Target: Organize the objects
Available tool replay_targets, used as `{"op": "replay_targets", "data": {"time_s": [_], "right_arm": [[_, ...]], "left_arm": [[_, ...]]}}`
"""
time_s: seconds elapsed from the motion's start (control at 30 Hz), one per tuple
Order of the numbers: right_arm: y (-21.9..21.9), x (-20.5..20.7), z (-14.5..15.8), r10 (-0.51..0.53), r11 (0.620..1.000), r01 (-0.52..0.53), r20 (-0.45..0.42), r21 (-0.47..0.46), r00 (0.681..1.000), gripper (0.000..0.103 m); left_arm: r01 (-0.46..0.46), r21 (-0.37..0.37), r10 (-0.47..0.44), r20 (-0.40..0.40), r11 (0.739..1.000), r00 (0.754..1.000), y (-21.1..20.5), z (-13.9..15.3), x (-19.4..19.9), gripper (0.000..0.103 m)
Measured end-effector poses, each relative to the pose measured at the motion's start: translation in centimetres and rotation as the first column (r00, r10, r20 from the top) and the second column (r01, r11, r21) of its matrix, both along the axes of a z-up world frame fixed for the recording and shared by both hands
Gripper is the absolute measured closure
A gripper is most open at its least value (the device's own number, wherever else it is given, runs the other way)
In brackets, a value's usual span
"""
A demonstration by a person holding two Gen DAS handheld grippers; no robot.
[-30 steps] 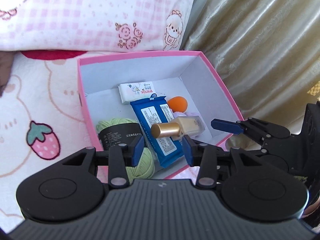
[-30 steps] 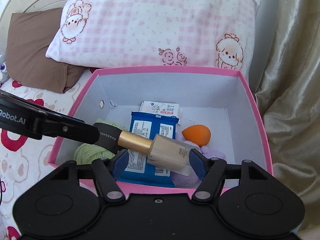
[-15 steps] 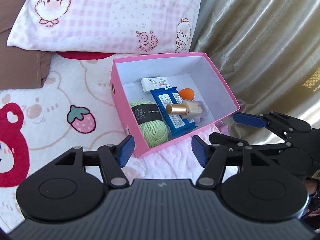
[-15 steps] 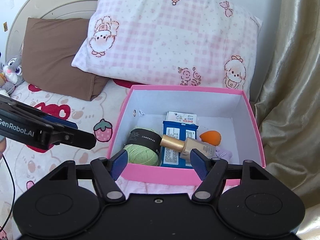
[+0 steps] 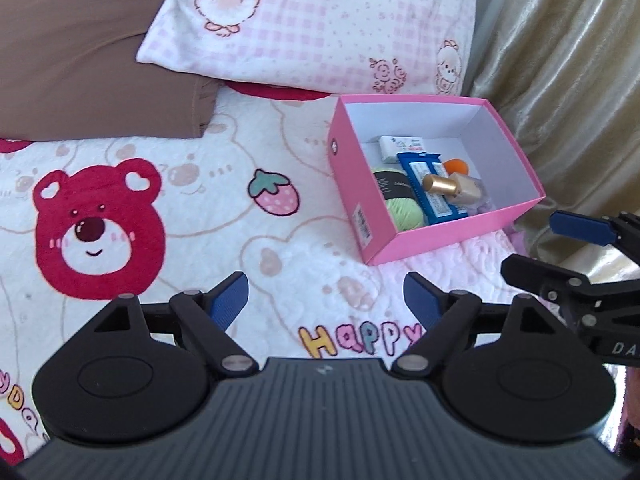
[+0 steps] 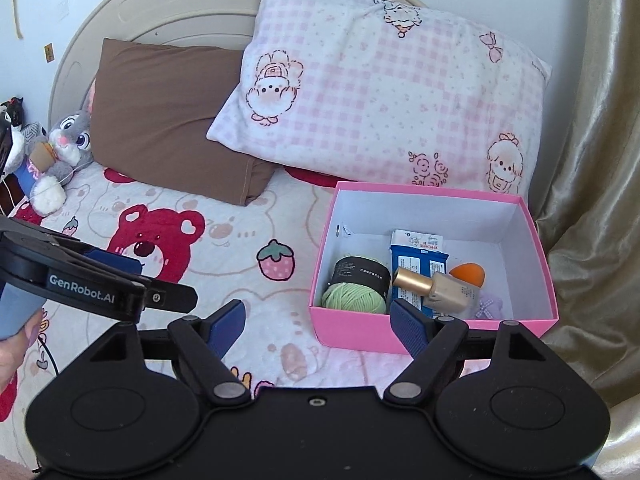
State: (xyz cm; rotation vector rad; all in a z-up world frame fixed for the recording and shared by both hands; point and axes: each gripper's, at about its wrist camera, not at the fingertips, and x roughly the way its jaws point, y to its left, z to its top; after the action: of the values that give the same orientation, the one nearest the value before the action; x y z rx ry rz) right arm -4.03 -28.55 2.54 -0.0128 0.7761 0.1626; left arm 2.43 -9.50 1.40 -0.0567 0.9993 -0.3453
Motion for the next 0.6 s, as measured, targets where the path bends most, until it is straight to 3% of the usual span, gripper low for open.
{"op": "replay_targets", "data": {"time_s": [0.17,0.33,0.47,0.6], "right_arm": [[0.6,-0.5,-0.3,-0.022,1.000,0.022,-0.006,0.014,1.000,0.019],[1.0,-0.7,-0.7,-0.058,0.998,0.058,-0.017,-0.005,0.998,0.006],[0.9,-0.5,-1.2,-0.093,0.996,0.093,-0.058,-0.008,0.994,0.005],[0.8,-0.4,-1.5,-0.115,0.993,0.113,-0.084,-0.024,0.990,0.005]], "left_arm": [[-0.057,-0.005,0.057,-0.026,0.998,0.998,1.7,-0.3,-1.2,0.015],[-0.135,-0.018,0.136,0.001,0.991,0.991,3.1,-0.1,-2.0,0.004],[-0.141,0.059,0.139,0.034,0.988,0.990,3.0,-0.4,-2.3,0.004],[-0.129,0.067,0.128,0.027,0.989,0.991,2.9,-0.8,-2.6,0.001]]}}
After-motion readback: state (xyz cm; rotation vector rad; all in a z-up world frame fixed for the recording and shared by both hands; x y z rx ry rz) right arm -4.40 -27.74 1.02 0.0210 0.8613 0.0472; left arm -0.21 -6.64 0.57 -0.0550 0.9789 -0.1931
